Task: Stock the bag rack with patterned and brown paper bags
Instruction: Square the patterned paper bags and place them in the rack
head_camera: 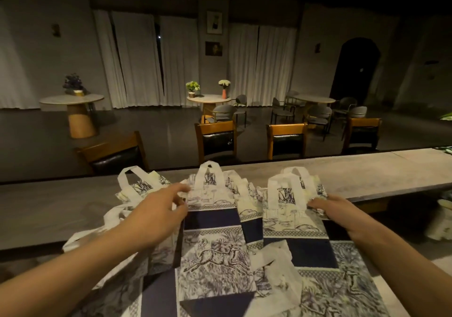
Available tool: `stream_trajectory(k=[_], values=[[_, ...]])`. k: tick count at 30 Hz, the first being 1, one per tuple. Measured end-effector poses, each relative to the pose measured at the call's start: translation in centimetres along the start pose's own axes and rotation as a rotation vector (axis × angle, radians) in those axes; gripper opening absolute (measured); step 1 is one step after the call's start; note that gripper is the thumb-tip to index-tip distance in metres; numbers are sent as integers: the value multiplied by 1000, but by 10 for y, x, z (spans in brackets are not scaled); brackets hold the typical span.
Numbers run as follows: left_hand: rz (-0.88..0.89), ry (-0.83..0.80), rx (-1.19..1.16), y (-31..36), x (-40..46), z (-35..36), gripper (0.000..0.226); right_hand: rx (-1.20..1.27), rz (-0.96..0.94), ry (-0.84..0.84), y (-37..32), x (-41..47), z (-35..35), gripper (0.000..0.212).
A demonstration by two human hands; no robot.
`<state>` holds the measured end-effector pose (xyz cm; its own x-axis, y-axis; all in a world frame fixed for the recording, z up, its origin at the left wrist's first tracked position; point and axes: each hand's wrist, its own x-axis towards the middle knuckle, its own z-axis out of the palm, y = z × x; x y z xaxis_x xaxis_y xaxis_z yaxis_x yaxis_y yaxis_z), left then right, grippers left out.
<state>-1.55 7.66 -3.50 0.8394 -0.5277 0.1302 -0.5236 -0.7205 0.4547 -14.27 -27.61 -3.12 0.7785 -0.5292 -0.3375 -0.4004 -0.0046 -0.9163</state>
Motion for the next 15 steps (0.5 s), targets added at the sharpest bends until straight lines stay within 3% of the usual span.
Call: stream_trajectory(k=[1, 4, 6, 11, 15], values=[[-101, 8, -4, 3, 1, 0, 40, -25, 7, -15, -3, 2, 3, 13], [-259, -68, -9, 16, 5, 7, 92, -104, 18, -45, -10, 5, 16, 22], [-299, -69, -77, 22, 6, 12, 106, -166, 24, -80, -13, 9, 24, 29], [-337, -63, -384, 17, 12, 13, 116, -279, 4, -146, -28, 13, 34, 27], [-290, -53, -452, 8, 7, -4, 112, -293, -41, -125, -42, 23, 40, 34]])
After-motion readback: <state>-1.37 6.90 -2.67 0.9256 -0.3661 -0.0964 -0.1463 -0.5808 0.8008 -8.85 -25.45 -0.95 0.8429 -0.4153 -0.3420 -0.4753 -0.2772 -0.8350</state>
